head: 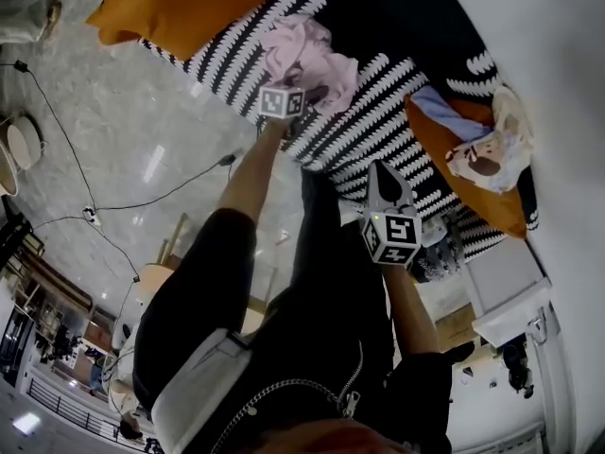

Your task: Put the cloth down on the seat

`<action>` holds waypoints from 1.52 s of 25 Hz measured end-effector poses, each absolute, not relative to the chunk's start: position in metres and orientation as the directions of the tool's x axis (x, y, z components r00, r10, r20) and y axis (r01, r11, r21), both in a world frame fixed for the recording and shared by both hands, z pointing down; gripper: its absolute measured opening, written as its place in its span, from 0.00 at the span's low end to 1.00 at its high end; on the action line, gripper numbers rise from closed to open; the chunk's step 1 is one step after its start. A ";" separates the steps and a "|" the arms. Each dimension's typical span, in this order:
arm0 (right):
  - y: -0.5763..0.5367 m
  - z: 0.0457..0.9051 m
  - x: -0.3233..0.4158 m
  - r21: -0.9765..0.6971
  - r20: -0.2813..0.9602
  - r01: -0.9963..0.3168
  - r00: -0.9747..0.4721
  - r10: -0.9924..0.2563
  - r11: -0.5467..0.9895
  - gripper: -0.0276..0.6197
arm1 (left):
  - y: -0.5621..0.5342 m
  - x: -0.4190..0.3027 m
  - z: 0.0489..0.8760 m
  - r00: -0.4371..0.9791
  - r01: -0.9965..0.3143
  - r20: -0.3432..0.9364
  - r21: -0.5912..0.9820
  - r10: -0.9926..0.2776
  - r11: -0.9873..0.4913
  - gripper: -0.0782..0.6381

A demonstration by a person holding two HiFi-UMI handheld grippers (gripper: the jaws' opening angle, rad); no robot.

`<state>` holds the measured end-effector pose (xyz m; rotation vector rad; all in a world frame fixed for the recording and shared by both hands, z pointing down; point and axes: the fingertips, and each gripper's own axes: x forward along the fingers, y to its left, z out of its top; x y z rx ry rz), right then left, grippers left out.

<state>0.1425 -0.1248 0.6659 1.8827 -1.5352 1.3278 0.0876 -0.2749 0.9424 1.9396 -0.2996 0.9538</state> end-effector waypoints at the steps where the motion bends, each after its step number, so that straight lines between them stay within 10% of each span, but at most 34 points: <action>1: -0.125 0.665 0.140 -0.268 0.828 -0.905 -0.040 -0.559 -0.332 0.05 | -0.273 0.084 0.939 0.670 -0.549 0.723 0.634 0.166 -0.545 0.70; 15: -0.121 0.634 0.123 -0.307 0.768 -0.908 -0.058 -0.638 -0.287 0.05 | -0.236 0.060 0.842 0.734 -0.499 0.678 0.577 0.039 -0.647 0.42; 21: -0.117 0.608 0.119 -0.286 0.739 -0.936 -0.080 -0.669 -0.204 0.05 | -0.232 0.052 0.782 0.743 -0.494 0.667 0.490 -0.057 -0.718 0.14; 38: -0.133 0.489 0.119 -0.236 0.546 -0.963 -0.239 -0.803 0.127 0.05 | -0.205 0.071 0.571 0.790 -0.510 0.543 0.325 -0.285 -0.797 0.12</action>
